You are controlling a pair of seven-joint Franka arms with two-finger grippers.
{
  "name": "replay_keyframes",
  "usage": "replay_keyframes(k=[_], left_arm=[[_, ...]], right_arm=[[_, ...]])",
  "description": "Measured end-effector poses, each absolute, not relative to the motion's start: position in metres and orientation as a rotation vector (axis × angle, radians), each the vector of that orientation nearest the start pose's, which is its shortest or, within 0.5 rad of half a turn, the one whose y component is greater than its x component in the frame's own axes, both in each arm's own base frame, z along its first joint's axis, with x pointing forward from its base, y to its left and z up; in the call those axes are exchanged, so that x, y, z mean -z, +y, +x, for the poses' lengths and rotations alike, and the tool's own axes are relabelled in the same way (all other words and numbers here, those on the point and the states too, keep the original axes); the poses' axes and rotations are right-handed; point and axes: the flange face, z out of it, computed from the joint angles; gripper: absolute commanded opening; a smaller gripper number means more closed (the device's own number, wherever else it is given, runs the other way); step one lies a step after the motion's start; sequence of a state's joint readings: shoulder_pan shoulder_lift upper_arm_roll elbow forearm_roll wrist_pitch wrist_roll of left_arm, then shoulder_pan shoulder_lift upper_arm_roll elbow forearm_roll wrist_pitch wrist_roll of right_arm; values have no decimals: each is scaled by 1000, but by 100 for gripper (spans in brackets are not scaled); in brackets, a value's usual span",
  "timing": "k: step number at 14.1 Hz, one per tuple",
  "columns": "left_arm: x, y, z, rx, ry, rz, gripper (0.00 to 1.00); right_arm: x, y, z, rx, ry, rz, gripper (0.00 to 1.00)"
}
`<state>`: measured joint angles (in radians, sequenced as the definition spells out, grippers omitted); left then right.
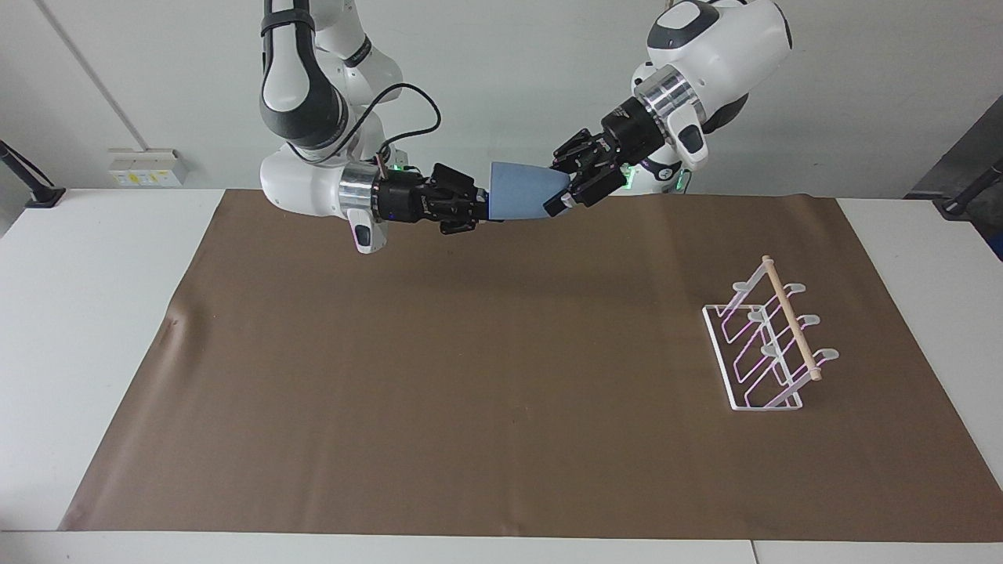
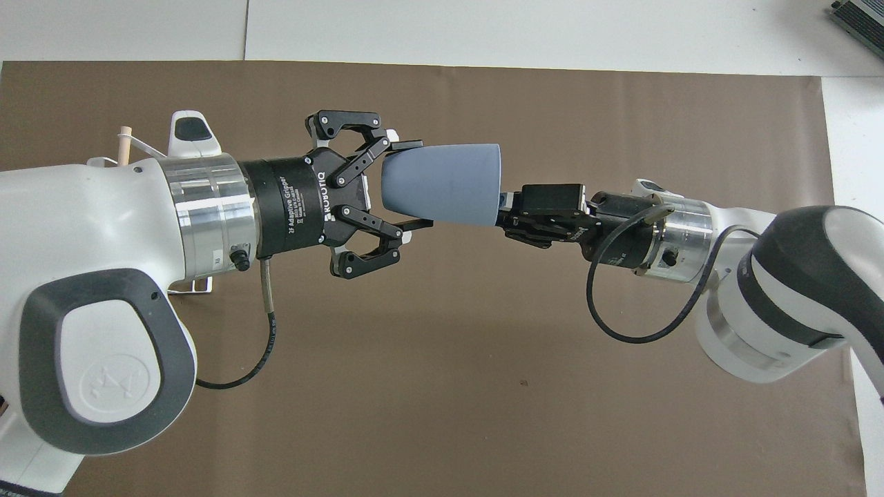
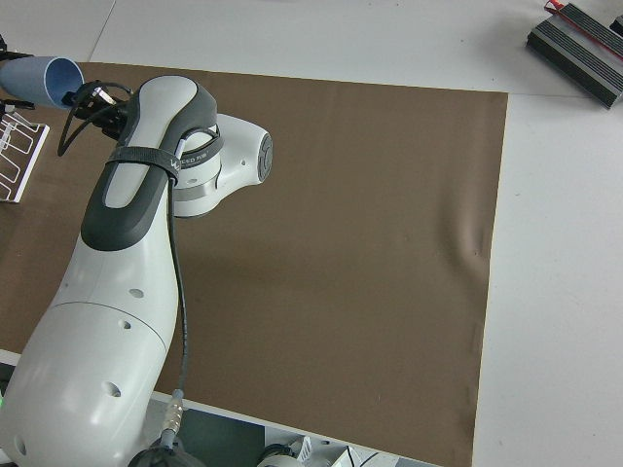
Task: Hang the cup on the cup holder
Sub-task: 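Close the left gripper on the cup body, then open the right gripper and pull it back from the cup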
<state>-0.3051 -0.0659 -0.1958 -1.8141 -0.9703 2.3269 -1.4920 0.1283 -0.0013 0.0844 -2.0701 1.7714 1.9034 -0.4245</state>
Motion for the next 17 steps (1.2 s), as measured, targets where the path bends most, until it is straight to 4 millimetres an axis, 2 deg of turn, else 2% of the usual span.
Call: replay_keyframes(k=[2,4,5,10,12,13,14,17], left_arm=[[-632,-297,508,515,1465,1613,0],[-632,-295,509,493,1466,1629,0],[-632,-294,509,469,1464,1650,0],[-631,-287,512,371,1462,1726,0],[-631,-278,517,301,1468,1767,0],[-630,-273,519,258,1469,1795,0],[-629,-269,521,209,1469,1830,0],[-626,-257,527,65,1464,1934,0]], right_arm=[[-495,190,541,46,214,-1543,51],[-496,191,540,40,207,-1538,53],[-496,190,540,40,206,-1537,61],[-499,177,543,42,201,-1519,64],[-495,158,545,47,180,-1571,72],[-491,145,546,45,162,-1618,89],[-487,130,546,45,146,-1675,100],[-477,100,546,44,111,-1813,100]])
